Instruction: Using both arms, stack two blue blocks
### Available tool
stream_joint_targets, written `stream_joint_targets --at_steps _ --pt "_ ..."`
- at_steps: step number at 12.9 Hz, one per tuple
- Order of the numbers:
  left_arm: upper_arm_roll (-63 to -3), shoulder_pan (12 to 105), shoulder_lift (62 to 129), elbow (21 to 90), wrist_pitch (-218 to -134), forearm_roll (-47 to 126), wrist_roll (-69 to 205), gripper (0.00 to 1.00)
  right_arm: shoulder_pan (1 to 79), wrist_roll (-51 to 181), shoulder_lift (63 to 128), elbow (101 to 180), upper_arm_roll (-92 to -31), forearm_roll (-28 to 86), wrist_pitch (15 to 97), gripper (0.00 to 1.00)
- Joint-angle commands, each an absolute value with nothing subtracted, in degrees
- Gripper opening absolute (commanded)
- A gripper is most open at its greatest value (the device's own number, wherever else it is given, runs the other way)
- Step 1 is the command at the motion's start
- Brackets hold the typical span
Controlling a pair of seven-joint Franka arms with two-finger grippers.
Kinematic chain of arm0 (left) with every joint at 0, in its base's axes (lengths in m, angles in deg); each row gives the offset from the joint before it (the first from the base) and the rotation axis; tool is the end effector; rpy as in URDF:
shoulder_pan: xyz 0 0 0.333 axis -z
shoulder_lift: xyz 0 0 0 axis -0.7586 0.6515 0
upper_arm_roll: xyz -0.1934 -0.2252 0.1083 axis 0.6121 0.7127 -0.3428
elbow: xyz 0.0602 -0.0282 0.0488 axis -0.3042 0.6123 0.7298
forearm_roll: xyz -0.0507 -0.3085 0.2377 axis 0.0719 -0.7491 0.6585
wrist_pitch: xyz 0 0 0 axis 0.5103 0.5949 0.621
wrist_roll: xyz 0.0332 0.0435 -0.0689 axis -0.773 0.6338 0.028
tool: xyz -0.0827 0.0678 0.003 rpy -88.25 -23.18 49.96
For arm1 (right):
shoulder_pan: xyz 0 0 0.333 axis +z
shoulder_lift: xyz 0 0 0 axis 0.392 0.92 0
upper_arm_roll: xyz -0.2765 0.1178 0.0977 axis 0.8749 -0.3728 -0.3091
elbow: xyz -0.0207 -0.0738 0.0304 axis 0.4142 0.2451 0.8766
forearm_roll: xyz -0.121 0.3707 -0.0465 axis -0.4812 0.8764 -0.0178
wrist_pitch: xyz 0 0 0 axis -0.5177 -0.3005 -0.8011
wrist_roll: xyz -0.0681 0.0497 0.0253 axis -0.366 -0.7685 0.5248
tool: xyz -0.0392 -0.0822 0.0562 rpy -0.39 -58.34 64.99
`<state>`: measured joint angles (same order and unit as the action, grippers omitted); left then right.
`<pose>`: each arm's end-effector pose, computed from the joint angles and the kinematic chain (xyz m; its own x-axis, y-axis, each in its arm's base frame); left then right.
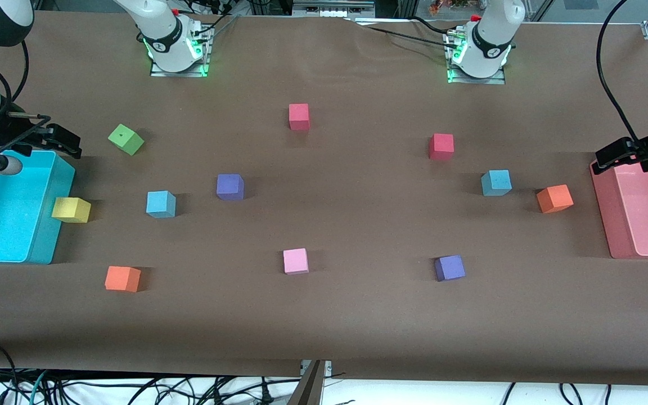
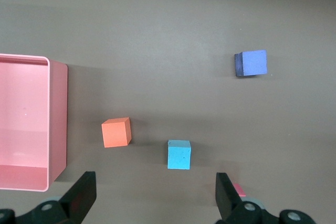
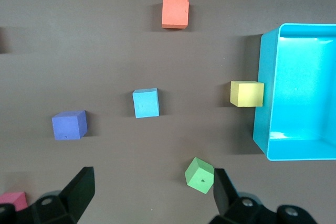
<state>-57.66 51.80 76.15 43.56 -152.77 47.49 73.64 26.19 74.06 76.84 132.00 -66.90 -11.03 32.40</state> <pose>0.5906 0.0383 0.5859 0.9955 0.0942 -0.0081 0.0943 -0.9955 0.0054 0.5806 0.0232 0.5802 0.9988 -0.0198 -0.0452 -0.0172 -0.9983 0.0565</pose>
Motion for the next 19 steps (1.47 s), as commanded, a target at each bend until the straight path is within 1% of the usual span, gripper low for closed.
stream_joint_targets --at_steps 1,19 --pt "-57.48 51.19 76.55 42.00 -151.84 46.69 73.64 1.00 26.15 74.12 75.86 132.52 -66.91 -10.90 31.86 1.00" --pt "-58.18 50.49 76.46 41.73 -152.02 44.66 73.55 1.00 26.24 74.12 75.86 132.61 -66.91 -10.90 31.86 1.00"
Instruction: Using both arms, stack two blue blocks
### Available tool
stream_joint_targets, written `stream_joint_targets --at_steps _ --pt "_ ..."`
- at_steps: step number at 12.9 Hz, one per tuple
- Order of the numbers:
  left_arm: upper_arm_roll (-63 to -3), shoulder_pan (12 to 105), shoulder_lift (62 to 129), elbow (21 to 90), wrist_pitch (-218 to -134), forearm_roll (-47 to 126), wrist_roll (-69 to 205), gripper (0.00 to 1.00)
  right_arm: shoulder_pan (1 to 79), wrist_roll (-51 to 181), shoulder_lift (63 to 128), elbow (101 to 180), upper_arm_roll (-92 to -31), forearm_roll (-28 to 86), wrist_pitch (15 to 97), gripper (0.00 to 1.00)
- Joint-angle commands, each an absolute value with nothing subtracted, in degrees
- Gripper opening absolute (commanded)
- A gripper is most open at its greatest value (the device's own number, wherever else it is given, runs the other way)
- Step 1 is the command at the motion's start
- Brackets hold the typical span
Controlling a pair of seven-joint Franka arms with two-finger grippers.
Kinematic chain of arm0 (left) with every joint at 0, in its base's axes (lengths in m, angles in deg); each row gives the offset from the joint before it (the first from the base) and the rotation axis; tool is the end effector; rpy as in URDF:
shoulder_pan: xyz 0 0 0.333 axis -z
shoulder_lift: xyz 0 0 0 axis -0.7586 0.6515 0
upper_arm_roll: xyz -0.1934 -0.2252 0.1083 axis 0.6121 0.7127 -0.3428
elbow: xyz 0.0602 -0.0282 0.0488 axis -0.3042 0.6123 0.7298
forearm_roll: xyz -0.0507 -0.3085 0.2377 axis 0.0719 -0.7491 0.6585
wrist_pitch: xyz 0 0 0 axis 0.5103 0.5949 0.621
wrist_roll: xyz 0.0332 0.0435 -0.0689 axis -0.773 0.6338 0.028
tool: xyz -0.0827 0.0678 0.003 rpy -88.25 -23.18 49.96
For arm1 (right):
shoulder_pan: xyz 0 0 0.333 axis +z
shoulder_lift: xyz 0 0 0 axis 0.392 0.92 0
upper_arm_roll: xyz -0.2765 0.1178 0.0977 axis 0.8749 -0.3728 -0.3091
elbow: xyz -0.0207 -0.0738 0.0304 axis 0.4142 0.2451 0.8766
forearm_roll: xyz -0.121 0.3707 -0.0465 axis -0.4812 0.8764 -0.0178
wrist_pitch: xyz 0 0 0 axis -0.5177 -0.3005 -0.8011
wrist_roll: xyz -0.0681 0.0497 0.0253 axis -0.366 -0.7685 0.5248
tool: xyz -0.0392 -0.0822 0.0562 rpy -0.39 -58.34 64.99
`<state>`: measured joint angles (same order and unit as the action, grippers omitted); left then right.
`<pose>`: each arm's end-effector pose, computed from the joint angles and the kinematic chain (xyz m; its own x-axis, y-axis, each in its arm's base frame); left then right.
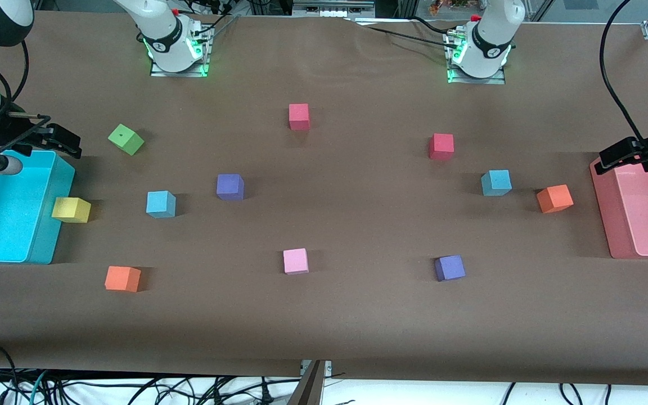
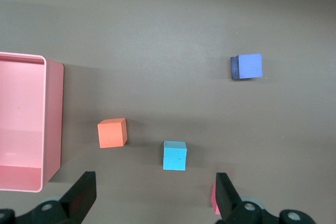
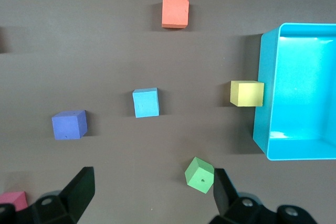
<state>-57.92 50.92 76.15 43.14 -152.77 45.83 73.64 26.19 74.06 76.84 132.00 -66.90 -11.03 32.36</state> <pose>0.5903 0.0470 0.5895 0.9933 0.1157 -0.0013 0.1156 -0.9927 0.0339 0.5805 0.0232 0.5801 0.9987 -0.0198 -0.0459 -0.0172 -0.9983 0.0565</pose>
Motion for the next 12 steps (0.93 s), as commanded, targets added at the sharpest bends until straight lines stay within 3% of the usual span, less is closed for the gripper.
stream_joint_targets --at_steps 1,12 --pt "-58.18 50.49 76.46 41.73 -152.02 44.66 73.55 1.00 26.15 74.12 75.86 132.61 -66.91 -10.90 31.86 1.00" --pt "-58.18 49.52 76.28 41.73 -152.02 44.66 73.73 1.00 26.15 73.60 76.82 132.61 -66.83 -10.90 31.86 1.00"
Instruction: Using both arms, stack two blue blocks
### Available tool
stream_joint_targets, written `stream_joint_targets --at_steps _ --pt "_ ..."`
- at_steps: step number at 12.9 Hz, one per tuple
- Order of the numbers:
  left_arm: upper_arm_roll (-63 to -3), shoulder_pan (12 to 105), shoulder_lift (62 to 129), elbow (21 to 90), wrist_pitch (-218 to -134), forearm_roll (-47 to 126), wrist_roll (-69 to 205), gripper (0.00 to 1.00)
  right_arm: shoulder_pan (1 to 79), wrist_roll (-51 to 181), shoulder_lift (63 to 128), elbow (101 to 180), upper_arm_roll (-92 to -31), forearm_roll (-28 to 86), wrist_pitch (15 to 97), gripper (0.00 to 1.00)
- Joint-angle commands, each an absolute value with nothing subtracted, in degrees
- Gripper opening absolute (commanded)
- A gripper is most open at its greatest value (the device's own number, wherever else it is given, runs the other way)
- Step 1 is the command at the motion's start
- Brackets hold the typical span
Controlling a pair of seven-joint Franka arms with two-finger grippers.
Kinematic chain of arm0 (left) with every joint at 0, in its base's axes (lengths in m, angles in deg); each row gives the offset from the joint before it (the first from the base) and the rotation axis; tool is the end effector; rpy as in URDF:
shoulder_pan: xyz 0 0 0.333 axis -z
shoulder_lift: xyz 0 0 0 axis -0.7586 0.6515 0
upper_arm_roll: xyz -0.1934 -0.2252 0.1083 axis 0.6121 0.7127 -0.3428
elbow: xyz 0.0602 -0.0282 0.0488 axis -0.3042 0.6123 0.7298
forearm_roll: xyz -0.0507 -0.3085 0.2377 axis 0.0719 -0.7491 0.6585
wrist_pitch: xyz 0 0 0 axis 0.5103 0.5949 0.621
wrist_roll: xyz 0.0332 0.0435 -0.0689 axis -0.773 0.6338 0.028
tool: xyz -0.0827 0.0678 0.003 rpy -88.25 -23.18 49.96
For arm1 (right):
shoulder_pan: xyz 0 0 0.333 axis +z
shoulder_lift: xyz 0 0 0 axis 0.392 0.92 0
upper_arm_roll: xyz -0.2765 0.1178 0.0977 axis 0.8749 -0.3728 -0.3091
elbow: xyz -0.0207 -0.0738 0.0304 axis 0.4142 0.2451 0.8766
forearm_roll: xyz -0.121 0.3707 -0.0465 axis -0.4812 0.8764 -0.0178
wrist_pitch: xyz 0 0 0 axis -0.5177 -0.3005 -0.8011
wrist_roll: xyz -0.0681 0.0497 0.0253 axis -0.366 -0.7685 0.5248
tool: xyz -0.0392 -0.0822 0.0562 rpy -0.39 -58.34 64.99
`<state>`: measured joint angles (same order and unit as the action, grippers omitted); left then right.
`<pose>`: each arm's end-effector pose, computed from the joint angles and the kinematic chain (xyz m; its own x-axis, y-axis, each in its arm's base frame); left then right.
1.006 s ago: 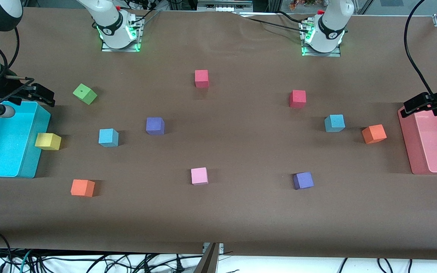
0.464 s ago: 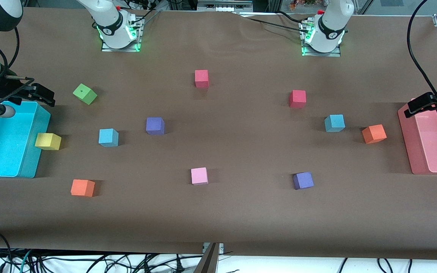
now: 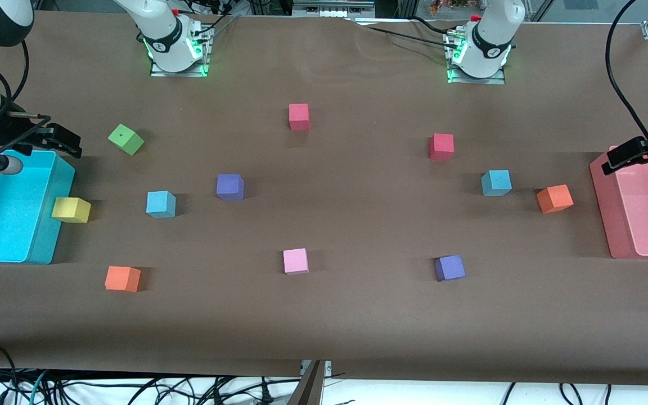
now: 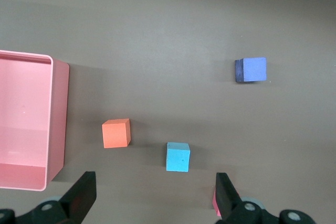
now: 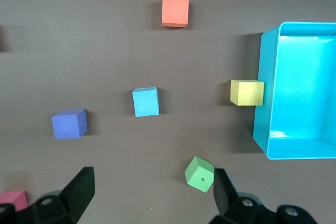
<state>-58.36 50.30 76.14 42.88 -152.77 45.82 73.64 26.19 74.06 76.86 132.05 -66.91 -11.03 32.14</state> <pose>0.5896 0.0576 0.5918 0.9910 0.1339 0.0035 0.1337 -0.9905 0.0334 0.5801 0.0232 0.5792 0.9985 -0.0199 -0.0510 -0.0169 -0.9982 0.0569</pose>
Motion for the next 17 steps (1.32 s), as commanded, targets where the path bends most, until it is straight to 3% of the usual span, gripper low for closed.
stream_joint_targets --at_steps 1,5,8,12,17 --pt "-58.09 49.43 76.20 41.73 -152.02 44.66 73.82 1.00 26.15 73.77 77.61 132.69 -66.83 -10.82 31.94 1.00" --pt "-58.09 49.43 76.19 41.73 -152.02 44.58 73.73 1.00 27.38 72.72 85.68 132.34 -67.26 -10.82 32.91 1.00" --pt "-58.09 49.43 76.19 41.73 -151.84 44.66 73.82 1.00 29.14 73.77 91.93 133.65 -67.27 -9.76 38.96 1.00" --pt "-58.09 49.43 76.20 41.73 -151.93 44.58 73.73 1.00 29.32 73.77 92.21 144.89 -67.35 -9.67 53.62 1.00" --pt "-58.09 49.43 76.46 41.73 -152.02 43.08 73.64 1.00 29.23 74.12 92.12 154.65 -67.27 -9.67 64.09 1.00"
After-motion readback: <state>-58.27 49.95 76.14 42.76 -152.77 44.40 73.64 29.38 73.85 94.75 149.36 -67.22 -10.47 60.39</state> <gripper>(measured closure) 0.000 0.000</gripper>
